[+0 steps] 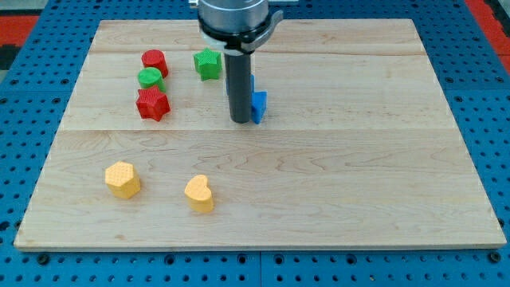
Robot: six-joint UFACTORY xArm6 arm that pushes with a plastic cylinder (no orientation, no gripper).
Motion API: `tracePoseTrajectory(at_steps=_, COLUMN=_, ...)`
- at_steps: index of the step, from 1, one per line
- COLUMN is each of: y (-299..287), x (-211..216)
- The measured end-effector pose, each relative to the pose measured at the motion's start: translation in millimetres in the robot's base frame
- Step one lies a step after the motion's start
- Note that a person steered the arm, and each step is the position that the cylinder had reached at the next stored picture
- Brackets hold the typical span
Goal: Push the yellow heart to the right side of the board
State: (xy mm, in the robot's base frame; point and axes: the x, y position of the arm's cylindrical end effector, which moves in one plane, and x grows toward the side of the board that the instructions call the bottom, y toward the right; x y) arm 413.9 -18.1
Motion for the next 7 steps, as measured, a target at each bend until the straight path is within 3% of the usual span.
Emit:
tracePoseTrajectory(at_steps=1, y=10.1, x=1.4)
tracePoseTrajectory(at_steps=3, y=30.0, x=94.2)
tracePoseTrajectory(at_steps=4, y=17.2, x=173.3)
tracePoseTrajectory(at_steps=5, y=-3.3, x=195.7)
tracePoseTrajectory(at_steps=7, y=-99.3, x=172.3)
